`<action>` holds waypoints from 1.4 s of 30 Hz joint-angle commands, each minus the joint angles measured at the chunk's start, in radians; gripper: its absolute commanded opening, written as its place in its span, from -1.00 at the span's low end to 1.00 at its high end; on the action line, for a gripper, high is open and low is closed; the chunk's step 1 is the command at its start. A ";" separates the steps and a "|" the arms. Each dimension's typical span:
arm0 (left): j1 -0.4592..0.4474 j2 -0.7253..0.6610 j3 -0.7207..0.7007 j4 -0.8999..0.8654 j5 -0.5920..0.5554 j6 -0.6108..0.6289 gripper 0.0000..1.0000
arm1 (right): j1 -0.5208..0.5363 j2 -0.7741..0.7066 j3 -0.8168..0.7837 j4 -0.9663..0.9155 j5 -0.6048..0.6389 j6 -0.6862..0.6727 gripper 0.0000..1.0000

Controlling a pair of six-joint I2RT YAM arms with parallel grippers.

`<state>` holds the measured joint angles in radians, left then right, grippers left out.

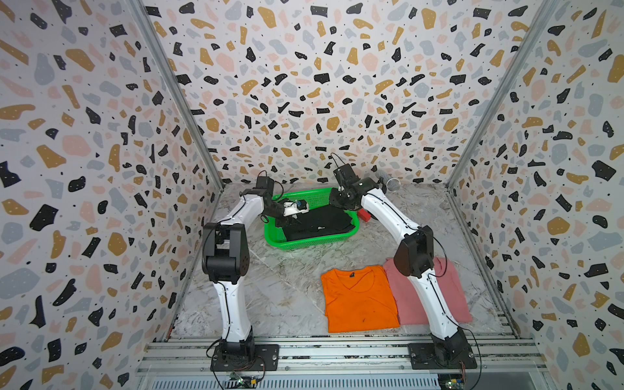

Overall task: Put the folded t-shirts into the basket
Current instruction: Place the T-shirt in the bin.

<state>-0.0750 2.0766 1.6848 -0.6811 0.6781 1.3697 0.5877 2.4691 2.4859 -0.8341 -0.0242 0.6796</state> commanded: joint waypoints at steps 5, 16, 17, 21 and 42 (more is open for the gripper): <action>-0.020 0.074 0.075 -0.004 -0.137 -0.093 -0.16 | 0.000 0.051 0.027 0.134 -0.026 -0.099 -0.59; -0.026 0.181 0.164 -0.126 -0.273 -0.076 -0.19 | -0.008 0.141 0.027 0.185 -0.040 -0.051 -0.60; -0.028 0.190 0.173 -0.127 -0.288 -0.077 -0.19 | -0.009 0.143 0.028 0.184 -0.040 -0.046 -0.58; -0.044 0.238 0.228 -0.091 -0.391 -0.103 -0.18 | -0.012 0.131 0.028 0.177 -0.055 -0.026 -0.52; -0.054 0.375 0.433 0.000 -0.613 -0.151 -0.12 | -0.061 -0.137 -0.087 0.158 -0.151 -0.053 -0.13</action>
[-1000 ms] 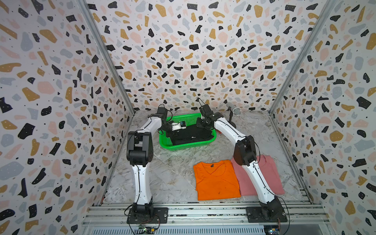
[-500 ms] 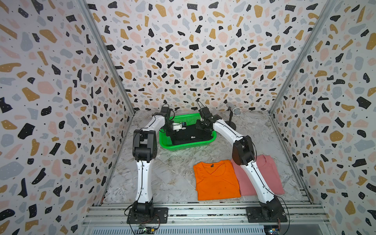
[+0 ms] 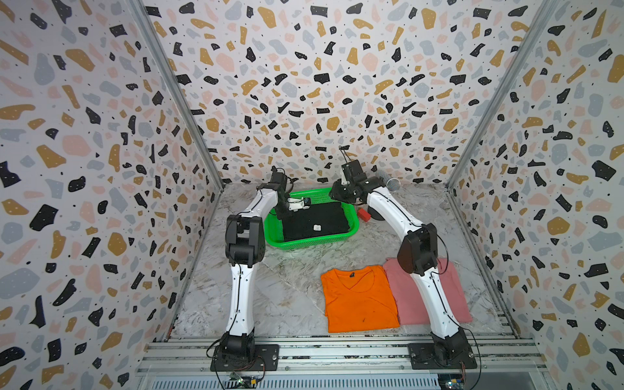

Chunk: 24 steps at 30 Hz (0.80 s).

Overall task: Put the folded t-shirts into the basket
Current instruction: Place the T-shirt in the bin.

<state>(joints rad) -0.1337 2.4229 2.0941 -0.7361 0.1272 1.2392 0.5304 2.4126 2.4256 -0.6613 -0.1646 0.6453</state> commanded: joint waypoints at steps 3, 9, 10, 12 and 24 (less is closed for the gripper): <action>0.005 0.008 0.028 0.024 -0.041 -0.021 -0.11 | -0.006 -0.133 -0.071 -0.029 -0.006 -0.039 -0.11; 0.008 -0.158 0.012 -0.107 0.114 -0.049 0.21 | -0.004 -0.219 -0.148 -0.145 0.048 -0.053 -0.05; 0.010 -0.179 0.028 -0.146 0.149 -0.046 0.29 | -0.004 -0.230 -0.153 -0.166 0.047 -0.052 -0.04; 0.015 -0.206 0.079 -0.224 0.213 -0.030 0.40 | -0.004 -0.264 -0.178 -0.190 0.035 -0.051 -0.03; 0.045 0.119 0.536 -0.360 0.232 0.070 0.44 | 0.009 -0.562 -0.440 -0.211 0.014 -0.104 -0.01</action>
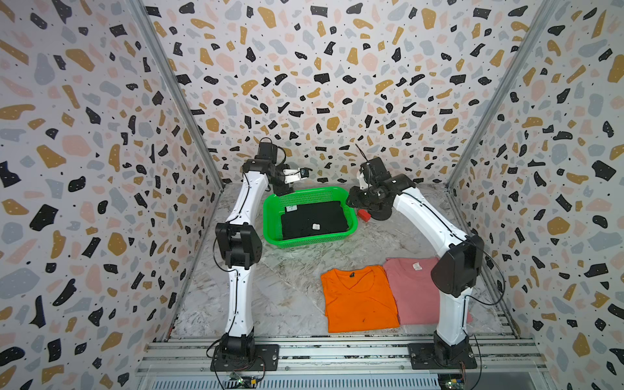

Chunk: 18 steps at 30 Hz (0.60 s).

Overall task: Put the folded t-shirts into the basket
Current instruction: Place the T-shirt in the bin, then adjust the bin at the center of the board.

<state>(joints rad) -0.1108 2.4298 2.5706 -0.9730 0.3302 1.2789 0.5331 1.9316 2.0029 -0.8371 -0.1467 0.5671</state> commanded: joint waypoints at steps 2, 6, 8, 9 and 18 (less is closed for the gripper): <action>0.024 0.117 0.026 -0.075 0.026 0.034 0.45 | 0.010 -0.126 -0.069 -0.042 -0.002 -0.027 0.02; 0.023 0.115 -0.049 0.039 0.002 0.018 0.45 | 0.018 -0.169 -0.129 -0.051 0.007 -0.016 0.04; 0.027 0.155 0.005 0.027 -0.012 -0.011 0.43 | 0.019 -0.167 -0.132 -0.062 -0.003 -0.008 0.04; 0.030 0.175 0.021 0.022 -0.015 -0.021 0.39 | 0.020 -0.163 -0.130 -0.066 -0.012 -0.005 0.03; 0.072 0.110 -0.100 0.035 0.000 -0.078 -0.20 | 0.031 -0.118 -0.085 -0.061 -0.094 0.022 -0.02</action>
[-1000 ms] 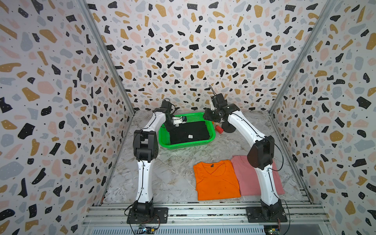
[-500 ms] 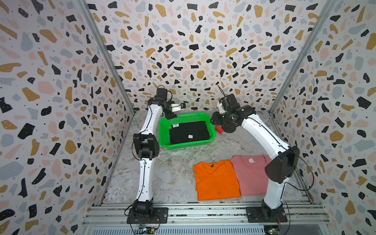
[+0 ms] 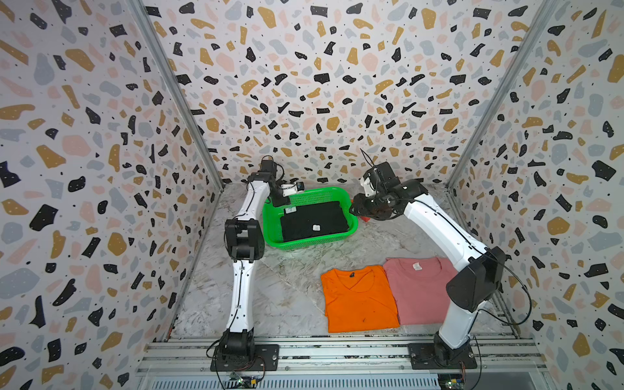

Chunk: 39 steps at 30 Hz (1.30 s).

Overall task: Put the folded t-shirts into the basket
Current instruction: Adjust the bin at the center of the board.

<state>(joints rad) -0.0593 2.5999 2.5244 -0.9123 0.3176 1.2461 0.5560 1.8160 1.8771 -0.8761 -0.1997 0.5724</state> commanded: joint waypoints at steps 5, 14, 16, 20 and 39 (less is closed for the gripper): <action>0.067 -0.163 -0.190 -0.034 0.017 -0.129 -0.45 | 0.019 0.023 0.066 -0.014 -0.080 0.032 -0.04; 0.158 -0.363 -0.550 0.014 -0.101 -0.271 -0.71 | 0.031 0.046 0.021 0.054 -0.156 0.087 -0.04; 0.179 -0.428 -0.654 0.034 -0.093 -0.359 -0.67 | 0.036 0.070 0.030 0.058 -0.171 0.108 -0.04; 0.187 -0.578 -0.870 0.114 -0.168 -0.524 -0.58 | 0.051 0.122 0.041 0.067 -0.185 0.185 -0.04; 0.202 -0.980 -1.269 0.051 0.206 -0.979 -0.10 | 0.155 0.520 0.436 -0.300 0.070 0.184 0.01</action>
<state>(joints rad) 0.1310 1.6722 1.2491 -0.8089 0.3656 0.3088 0.7063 2.3348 2.2772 -1.1084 -0.1844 0.7746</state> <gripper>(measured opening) 0.446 0.519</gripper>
